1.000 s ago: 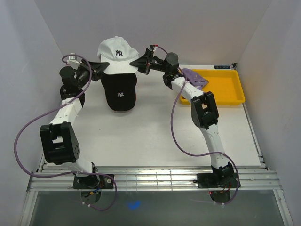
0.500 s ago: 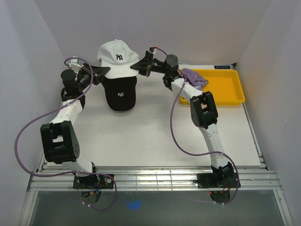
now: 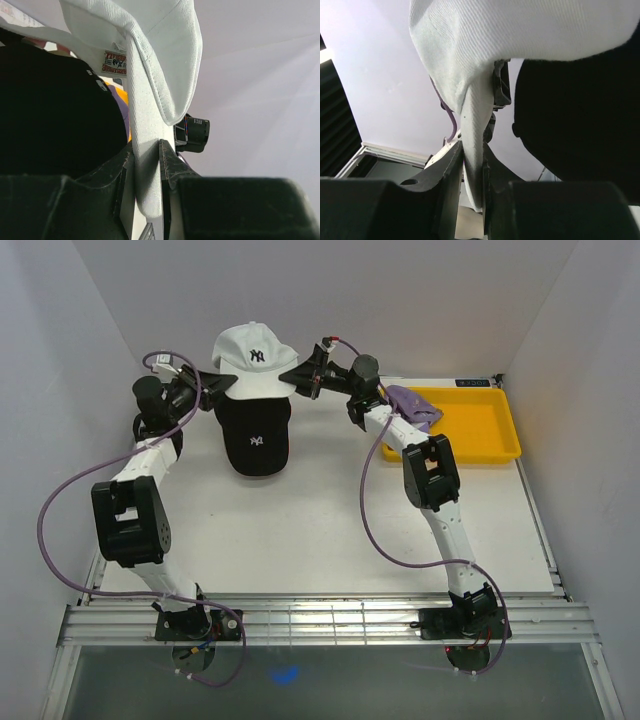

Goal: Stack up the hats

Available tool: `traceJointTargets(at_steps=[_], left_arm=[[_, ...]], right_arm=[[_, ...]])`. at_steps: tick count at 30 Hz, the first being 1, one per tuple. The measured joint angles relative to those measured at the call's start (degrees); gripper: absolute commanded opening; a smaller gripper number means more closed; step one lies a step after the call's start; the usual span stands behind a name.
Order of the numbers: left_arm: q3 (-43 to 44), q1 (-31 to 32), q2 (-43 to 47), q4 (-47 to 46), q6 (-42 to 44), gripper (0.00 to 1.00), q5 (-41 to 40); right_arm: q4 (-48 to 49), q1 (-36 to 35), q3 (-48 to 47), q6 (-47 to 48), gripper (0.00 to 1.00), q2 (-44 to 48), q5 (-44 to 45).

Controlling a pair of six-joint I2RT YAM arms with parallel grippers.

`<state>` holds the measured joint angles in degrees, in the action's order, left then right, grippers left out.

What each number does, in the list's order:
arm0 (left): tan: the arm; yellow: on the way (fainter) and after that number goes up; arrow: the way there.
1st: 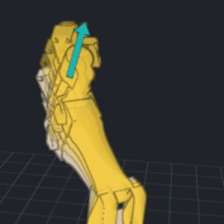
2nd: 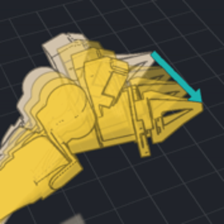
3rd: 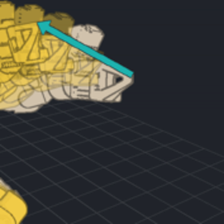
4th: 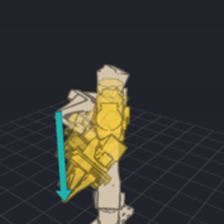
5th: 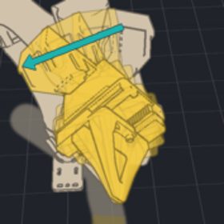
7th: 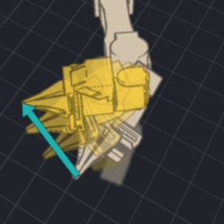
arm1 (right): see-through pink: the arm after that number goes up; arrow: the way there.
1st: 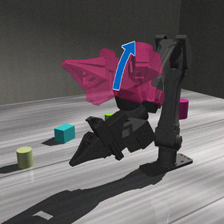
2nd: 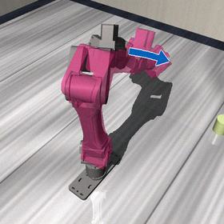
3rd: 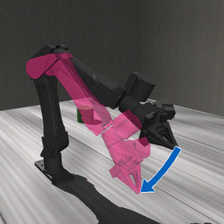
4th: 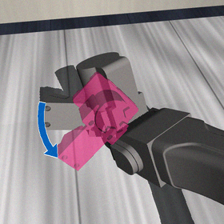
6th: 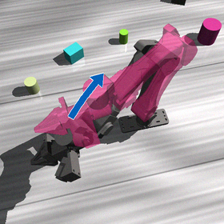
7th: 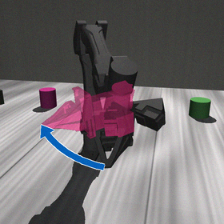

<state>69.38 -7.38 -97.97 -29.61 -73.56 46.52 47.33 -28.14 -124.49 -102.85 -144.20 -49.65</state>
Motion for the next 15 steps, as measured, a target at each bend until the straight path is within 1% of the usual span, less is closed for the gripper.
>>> traceJointTargets(at_steps=[4,9,15], left_arm=[[0.0,0.0,-1.8,-0.5,-0.4,0.00,0.7],[0.0,0.0,-1.9,-0.9,-0.3,0.00,1.4],[-2.2,0.0,-1.6,-0.6,0.4,0.00,2.3]], right_arm=[[-0.8,0.2,0.3,0.9,0.24,-0.7,-0.1],[-0.7,0.2,1.3,2.6,0.24,-0.6,-0.4],[-0.4,0.2,6.8,4.3,0.24,1.5,-0.9]])
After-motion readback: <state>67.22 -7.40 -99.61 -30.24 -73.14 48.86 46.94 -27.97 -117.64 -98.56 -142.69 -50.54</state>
